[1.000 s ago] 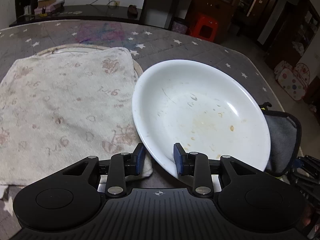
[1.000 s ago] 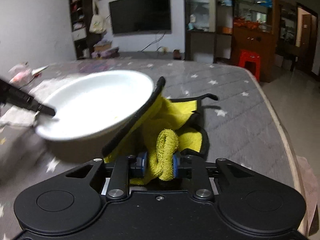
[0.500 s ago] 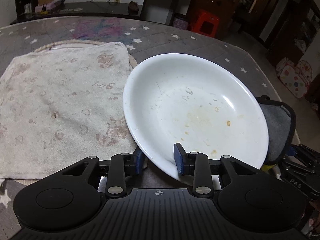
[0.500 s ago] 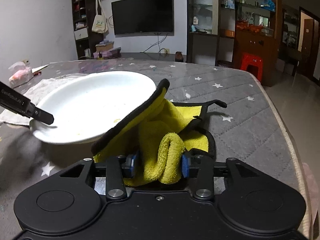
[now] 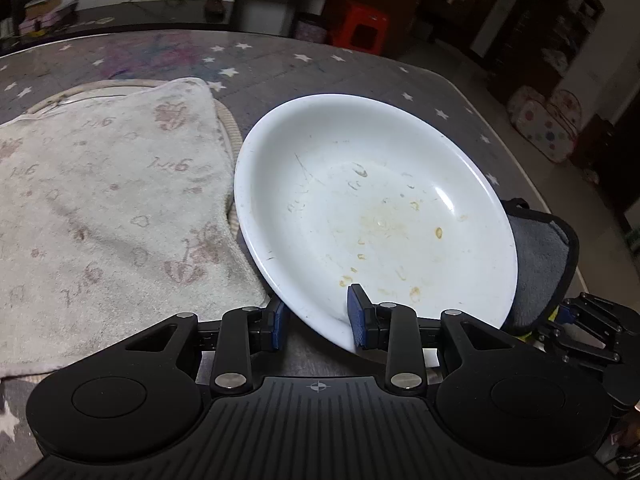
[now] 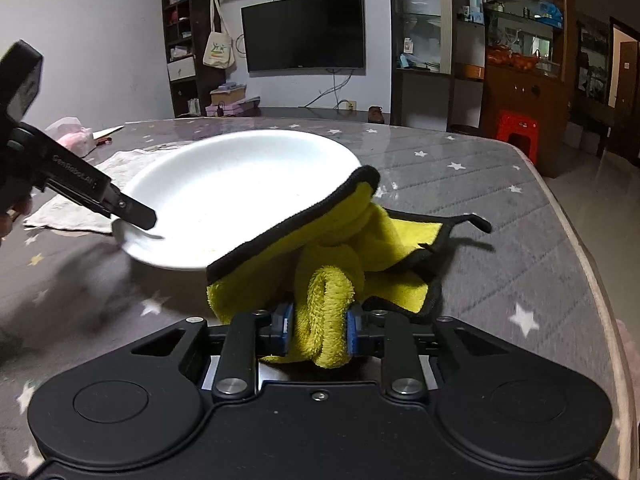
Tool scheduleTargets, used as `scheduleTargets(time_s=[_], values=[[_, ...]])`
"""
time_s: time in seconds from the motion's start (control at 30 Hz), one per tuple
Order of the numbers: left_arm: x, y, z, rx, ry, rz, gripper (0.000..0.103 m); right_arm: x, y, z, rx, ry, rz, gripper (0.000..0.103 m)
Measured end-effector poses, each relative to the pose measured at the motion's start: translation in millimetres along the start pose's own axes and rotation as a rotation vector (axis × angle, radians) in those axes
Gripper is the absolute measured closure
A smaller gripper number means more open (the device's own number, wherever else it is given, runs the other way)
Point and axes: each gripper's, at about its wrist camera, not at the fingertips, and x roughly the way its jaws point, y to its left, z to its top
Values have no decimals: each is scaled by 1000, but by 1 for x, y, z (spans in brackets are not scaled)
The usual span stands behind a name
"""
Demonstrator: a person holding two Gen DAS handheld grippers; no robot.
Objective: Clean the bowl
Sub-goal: 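Wipe the yellow cloth across the bowl with the right gripper while the left holds the rim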
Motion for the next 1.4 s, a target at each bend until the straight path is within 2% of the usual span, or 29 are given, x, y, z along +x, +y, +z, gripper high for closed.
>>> scheduleTargets(time_s=[0.17, 0.43, 1.13, 1.4], values=[[6, -10, 0, 90, 17, 6, 69, -12, 8, -6, -27, 2, 1, 77], [18, -19, 10, 184, 39, 56, 65, -2, 10, -3, -37, -11, 10, 77], [19, -23, 11, 221, 53, 76, 64, 49, -38, 33, -101, -7, -52, 77], [25, -27, 14, 268, 21, 88, 65, 39, -30, 23, -99, -4, -45, 78]])
